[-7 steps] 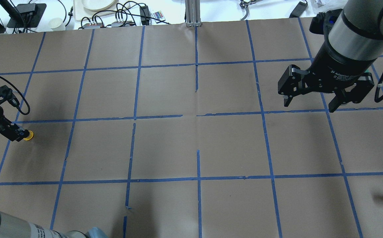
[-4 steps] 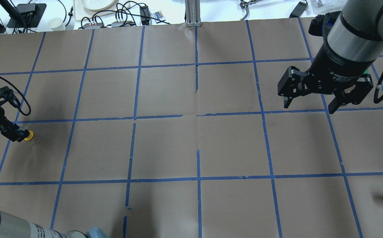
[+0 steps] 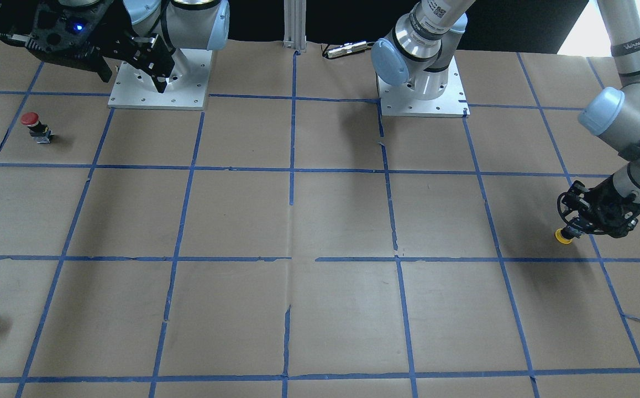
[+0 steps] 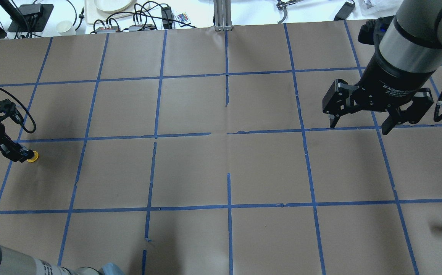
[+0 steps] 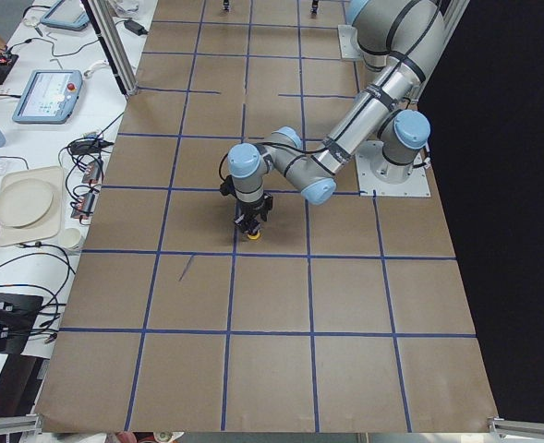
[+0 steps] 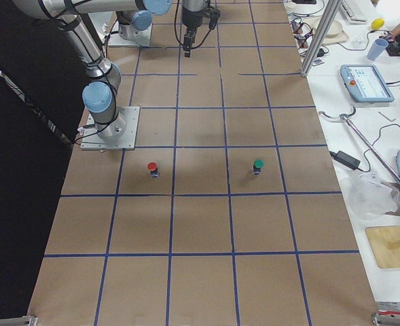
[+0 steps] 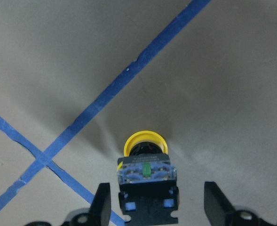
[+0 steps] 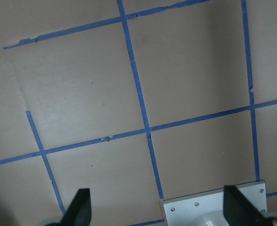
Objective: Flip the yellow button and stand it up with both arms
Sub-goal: 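Lift the yellow button and carry it toward the right gripper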
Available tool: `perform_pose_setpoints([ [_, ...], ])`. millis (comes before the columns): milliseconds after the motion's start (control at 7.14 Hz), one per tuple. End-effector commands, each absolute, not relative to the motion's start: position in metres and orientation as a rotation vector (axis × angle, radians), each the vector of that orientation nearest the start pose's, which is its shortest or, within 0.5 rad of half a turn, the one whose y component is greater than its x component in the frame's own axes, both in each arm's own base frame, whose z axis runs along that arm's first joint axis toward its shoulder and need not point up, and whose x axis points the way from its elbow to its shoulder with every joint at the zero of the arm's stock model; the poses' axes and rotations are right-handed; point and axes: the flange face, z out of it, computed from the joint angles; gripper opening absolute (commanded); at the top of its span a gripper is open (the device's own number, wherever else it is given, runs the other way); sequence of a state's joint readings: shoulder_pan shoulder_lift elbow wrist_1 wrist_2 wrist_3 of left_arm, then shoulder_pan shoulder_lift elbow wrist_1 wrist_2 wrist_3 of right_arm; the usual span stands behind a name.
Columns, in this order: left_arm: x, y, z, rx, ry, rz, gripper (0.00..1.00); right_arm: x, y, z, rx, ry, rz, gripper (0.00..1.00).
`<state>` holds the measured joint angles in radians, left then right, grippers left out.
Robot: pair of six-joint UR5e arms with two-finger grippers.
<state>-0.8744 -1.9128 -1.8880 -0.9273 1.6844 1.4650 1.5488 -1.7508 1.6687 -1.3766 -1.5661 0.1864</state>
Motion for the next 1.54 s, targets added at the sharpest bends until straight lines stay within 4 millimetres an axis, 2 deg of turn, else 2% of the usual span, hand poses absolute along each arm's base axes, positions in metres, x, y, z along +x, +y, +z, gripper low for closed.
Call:
perform_pose_setpoints([
  [0,0.258,-0.501,0.231,1.159,2.860,0.156,0.20,0.125,-0.404,0.501,0.332,3.117,0.198,1.00],
  [140,0.258,-0.500,0.235,1.156,2.854,0.150,0.15,0.125,-0.404,0.501,0.332,3.117,0.203,1.00],
  [280,0.256,-0.504,0.248,1.160,2.831,0.132,0.13,0.125,-0.404,0.501,0.332,3.114,0.203,1.00],
  [420,0.244,-0.497,0.274,1.168,2.844,0.061,0.11,0.125,-0.404,0.501,0.332,3.116,0.203,1.00],
  [700,0.204,-0.473,0.318,1.249,2.986,-0.021,0.11,0.125,-0.405,0.503,0.335,3.117,0.191,1.00],
  [840,0.177,-0.462,0.330,1.328,3.108,-0.117,0.11,0.125,-0.405,0.502,0.335,3.114,0.198,1.00],
  [980,0.142,-0.457,0.333,1.383,3.296,-0.238,0.11,0.127,-0.407,0.504,0.354,3.047,0.195,1.00],
  [1120,0.105,-0.457,0.336,1.404,3.441,-0.367,0.11,0.123,-0.410,0.507,0.448,2.978,0.197,1.00],
  [1260,0.077,-0.452,0.341,1.404,3.561,-0.417,0.11,0.116,-0.418,0.508,0.559,2.812,0.209,1.00],
  [1400,0.050,-0.442,0.351,1.287,3.786,-0.547,0.11,0.103,-0.426,0.509,0.640,2.618,0.220,1.00],
])
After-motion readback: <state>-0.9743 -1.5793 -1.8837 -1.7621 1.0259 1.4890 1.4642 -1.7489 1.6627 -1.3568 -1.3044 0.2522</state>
